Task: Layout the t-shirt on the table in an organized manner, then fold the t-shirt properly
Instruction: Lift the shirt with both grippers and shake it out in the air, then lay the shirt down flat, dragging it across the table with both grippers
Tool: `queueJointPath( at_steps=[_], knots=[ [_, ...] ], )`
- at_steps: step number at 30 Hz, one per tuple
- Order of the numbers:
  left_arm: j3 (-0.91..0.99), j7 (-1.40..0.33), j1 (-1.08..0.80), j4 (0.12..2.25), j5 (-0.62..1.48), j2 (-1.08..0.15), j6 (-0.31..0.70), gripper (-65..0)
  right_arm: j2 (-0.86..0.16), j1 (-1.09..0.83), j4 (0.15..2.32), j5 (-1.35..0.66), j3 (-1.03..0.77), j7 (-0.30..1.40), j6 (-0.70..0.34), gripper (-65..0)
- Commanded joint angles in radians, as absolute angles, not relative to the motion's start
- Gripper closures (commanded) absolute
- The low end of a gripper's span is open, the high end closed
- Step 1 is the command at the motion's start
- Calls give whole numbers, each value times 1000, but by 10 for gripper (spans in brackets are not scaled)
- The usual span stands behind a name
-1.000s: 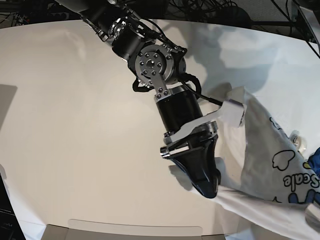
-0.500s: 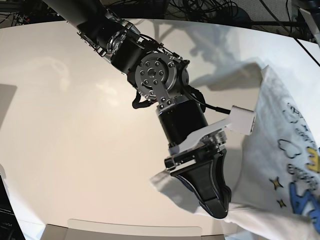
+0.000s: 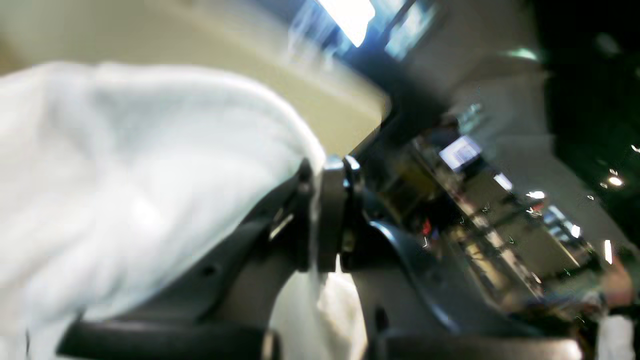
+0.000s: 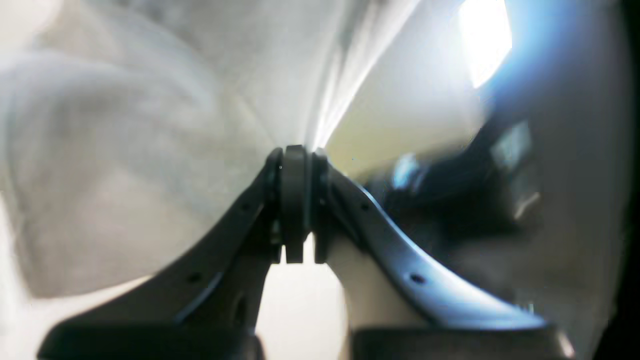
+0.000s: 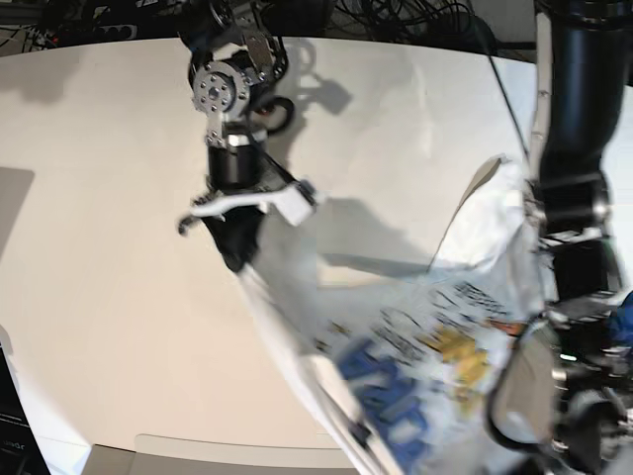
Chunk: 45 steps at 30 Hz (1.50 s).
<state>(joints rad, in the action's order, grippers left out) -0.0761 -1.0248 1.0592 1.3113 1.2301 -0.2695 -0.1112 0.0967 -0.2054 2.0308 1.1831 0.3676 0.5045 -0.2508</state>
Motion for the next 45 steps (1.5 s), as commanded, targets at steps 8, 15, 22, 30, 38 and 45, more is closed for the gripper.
queueJointPath(
  at_steps=[8, 15, 22, 30, 38, 45],
  knots=[
    [-102, -961, 895, 1330, 1026, 39, -101, 0, 120, -475, 2054, 967, 179, 489, -242, 0],
    [-357, -707, 840, 1214, 964, 120, -101, 0, 113, -664, 2054, 756, 99, 489, -242, 0],
    [-532, -475, 835, 1055, 966, 154, -101, 0, 27, -746, 2055, 478, 48, 489, -246, 0],
    [-306, -552, 805, 1244, 970, 87, -110, 0, -4, -631, 2054, 277, -44, 499, -246, 0],
    [-136, -639, 806, 1313, 970, -18, -110, 0, 1, -533, 2054, 265, 216, 653, -249, 0],
    [-119, -647, 820, 1305, 970, -16, -107, 0, -48, -458, 2055, 265, 529, 673, -249, 0]
  ],
)
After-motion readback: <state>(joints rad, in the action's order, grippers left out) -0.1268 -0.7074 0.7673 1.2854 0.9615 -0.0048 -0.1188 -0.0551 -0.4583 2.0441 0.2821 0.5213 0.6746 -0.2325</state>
